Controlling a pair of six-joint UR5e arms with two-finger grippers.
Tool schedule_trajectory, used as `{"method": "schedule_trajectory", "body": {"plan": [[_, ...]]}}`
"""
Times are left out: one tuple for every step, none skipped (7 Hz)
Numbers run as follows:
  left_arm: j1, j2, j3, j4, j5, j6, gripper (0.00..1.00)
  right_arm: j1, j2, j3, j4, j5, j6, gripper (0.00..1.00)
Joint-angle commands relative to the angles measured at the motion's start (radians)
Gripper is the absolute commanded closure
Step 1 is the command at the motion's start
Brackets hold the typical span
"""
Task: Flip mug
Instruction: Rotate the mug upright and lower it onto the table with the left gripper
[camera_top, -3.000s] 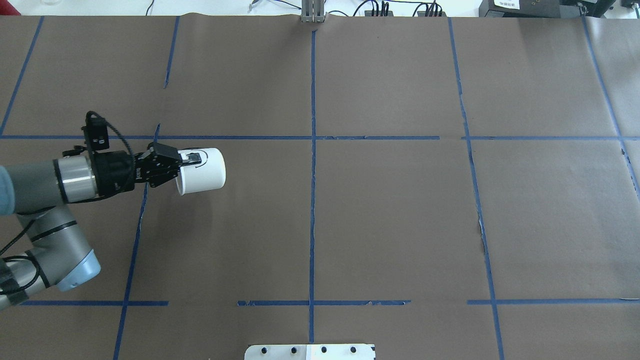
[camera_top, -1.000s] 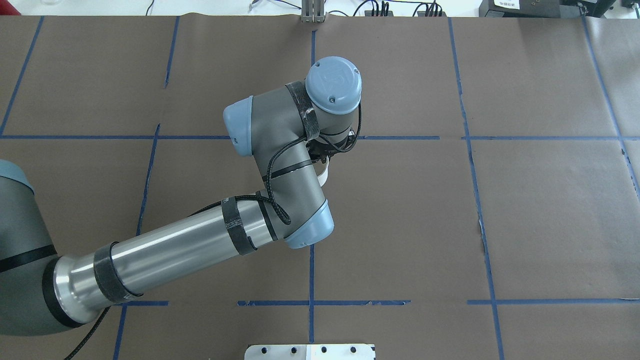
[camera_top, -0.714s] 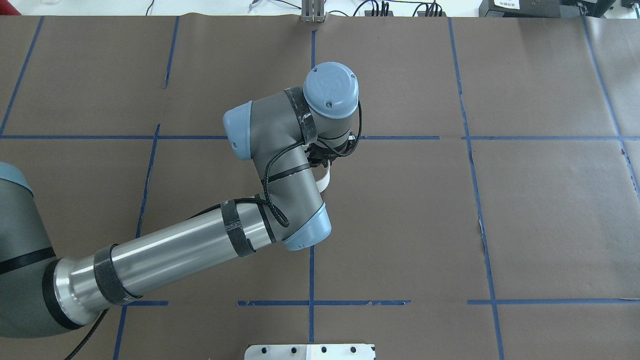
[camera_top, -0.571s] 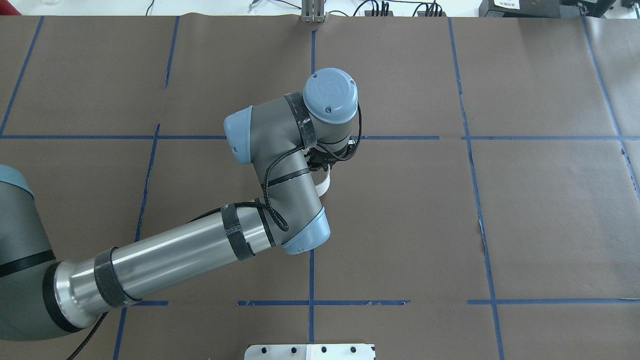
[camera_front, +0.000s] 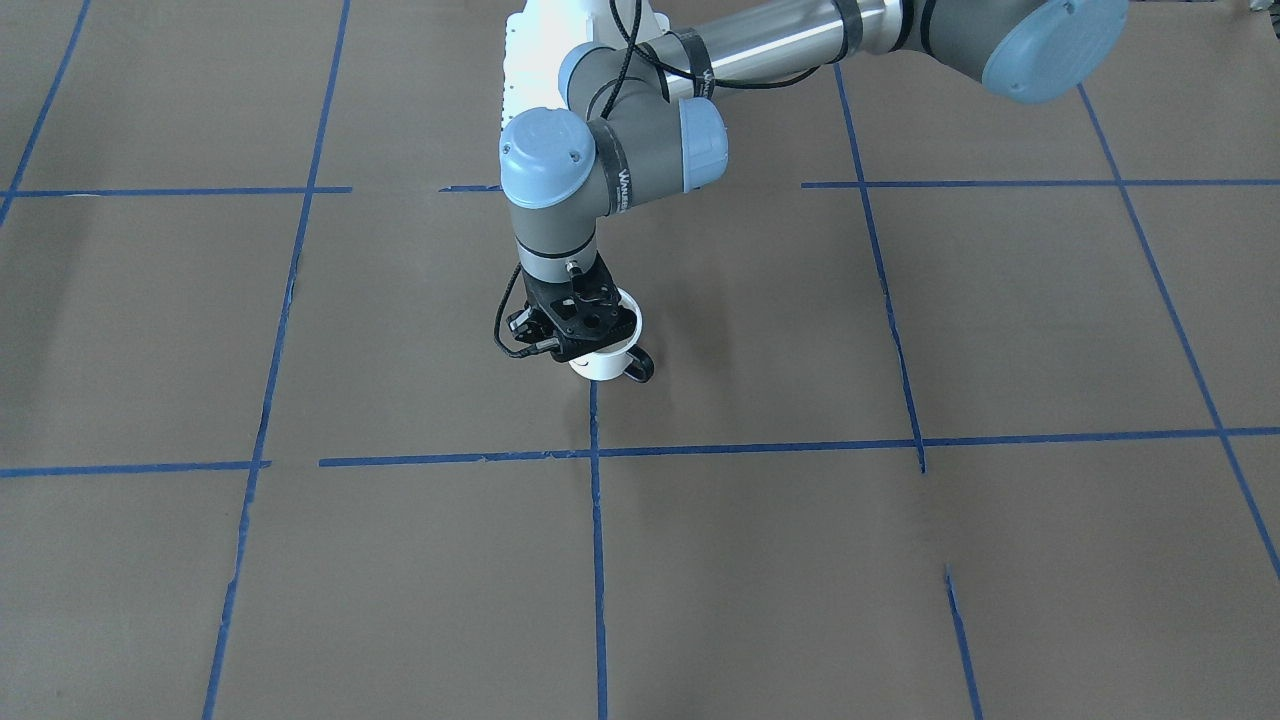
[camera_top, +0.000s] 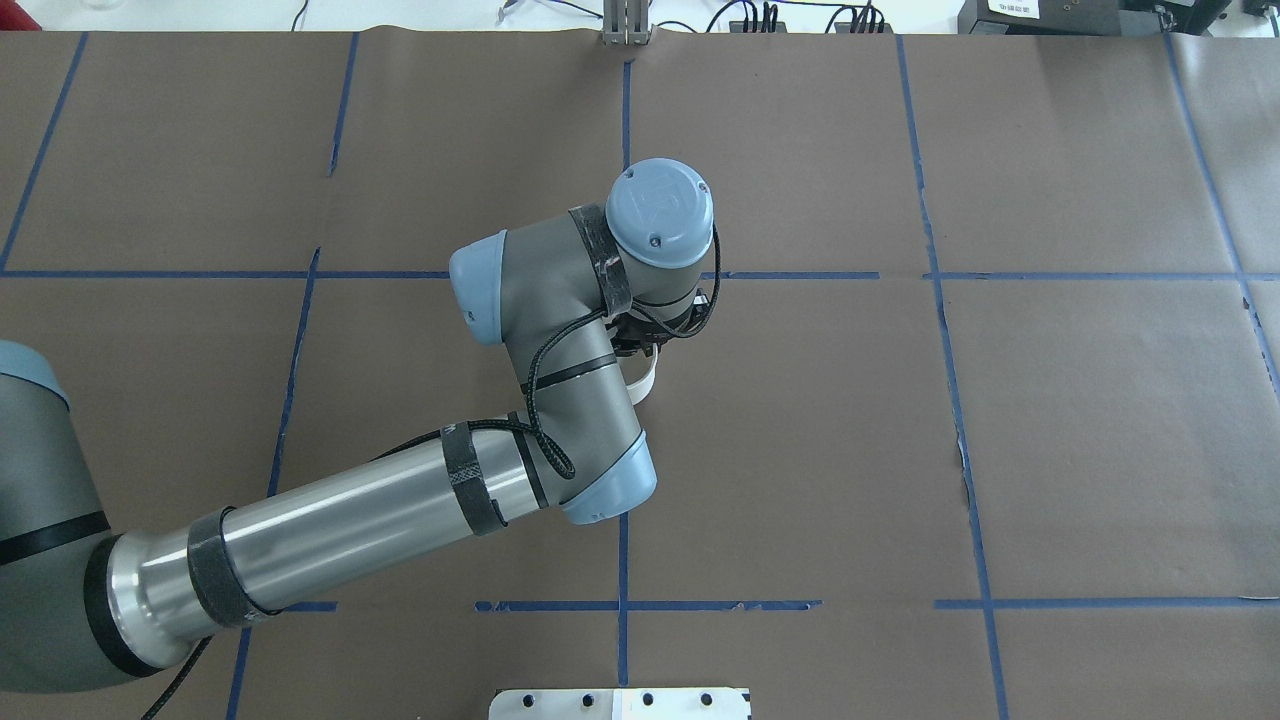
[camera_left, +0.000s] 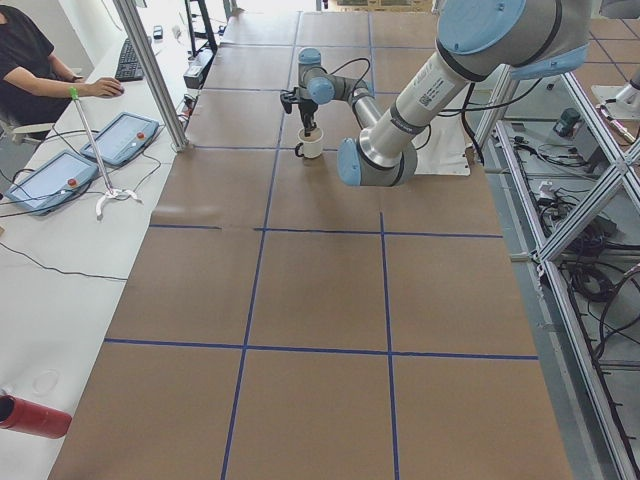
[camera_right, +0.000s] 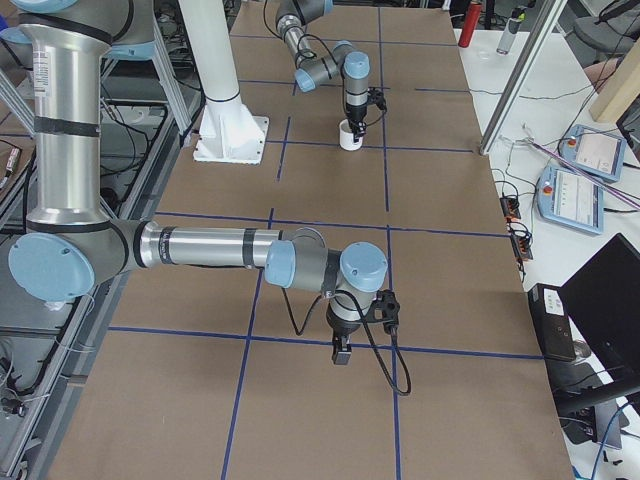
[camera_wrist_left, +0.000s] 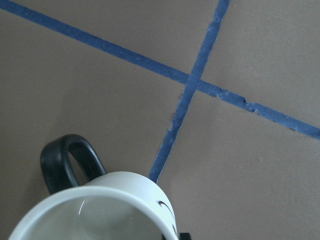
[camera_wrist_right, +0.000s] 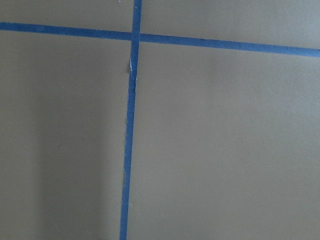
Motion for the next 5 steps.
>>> {"method": "schedule_trajectory", "body": {"plan": [[0.001,0.005,-0.006,0.000,0.007,0.002,0.00,0.000,0.000,0.000,0.000,0.000,0.000,0.00],[0.001,0.005,-0.012,0.003,0.007,0.002,0.00,0.000,0.000,0.000,0.000,0.000,0.000,0.00],[-0.001,0.005,-0.038,0.012,0.006,0.002,0.00,0.000,0.000,0.000,0.000,0.000,0.000,0.00],[-0.005,0.007,-0.076,0.056,0.005,0.024,0.00,0.000,0.000,0.000,0.000,0.000,0.000,0.00],[-0.023,0.020,-0.175,0.139,0.005,0.066,0.00,0.000,0.000,0.000,0.000,0.000,0.000,0.00]]}}
